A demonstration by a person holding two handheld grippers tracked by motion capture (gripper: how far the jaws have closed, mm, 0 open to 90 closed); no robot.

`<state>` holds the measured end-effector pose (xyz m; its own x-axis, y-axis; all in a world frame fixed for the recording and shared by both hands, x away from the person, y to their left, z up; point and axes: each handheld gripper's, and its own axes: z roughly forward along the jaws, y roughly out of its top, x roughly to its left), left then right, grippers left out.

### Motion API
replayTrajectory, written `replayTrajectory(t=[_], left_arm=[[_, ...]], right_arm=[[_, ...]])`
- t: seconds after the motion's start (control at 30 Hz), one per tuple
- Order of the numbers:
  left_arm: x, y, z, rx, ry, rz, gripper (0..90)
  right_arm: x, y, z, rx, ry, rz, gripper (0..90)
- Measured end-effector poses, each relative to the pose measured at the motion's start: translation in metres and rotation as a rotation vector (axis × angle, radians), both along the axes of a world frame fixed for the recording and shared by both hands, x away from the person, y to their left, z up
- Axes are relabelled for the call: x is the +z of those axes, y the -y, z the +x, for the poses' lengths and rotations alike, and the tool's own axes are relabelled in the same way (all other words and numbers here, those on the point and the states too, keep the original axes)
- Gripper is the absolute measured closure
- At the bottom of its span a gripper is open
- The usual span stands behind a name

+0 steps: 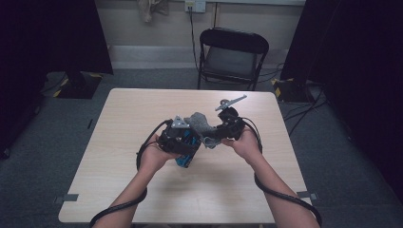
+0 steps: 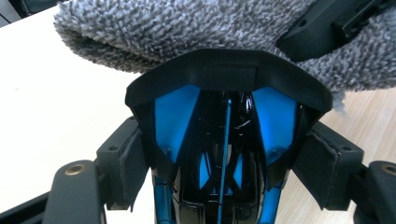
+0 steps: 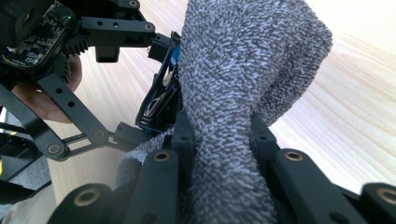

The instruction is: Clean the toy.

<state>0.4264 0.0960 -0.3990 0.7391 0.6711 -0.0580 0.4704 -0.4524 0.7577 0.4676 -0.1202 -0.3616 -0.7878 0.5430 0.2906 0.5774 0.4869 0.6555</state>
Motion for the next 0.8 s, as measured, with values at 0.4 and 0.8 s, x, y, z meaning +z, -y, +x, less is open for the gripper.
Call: replayTrajectory(t=[0.4, 0.8], left_arm=[[-0.001, -0.003, 0.006, 0.028, 0.0, 0.008, 25.5], [0.0, -0.01, 0.014, 0.073, -0.003, 0.003, 25.5]], right_arm=[[-0.003, 0.005, -0.004, 0.017, -0.011, 0.012, 71.7], [-0.009, 0.007, -0.016, 0.041, -0.011, 0.048, 71.5]])
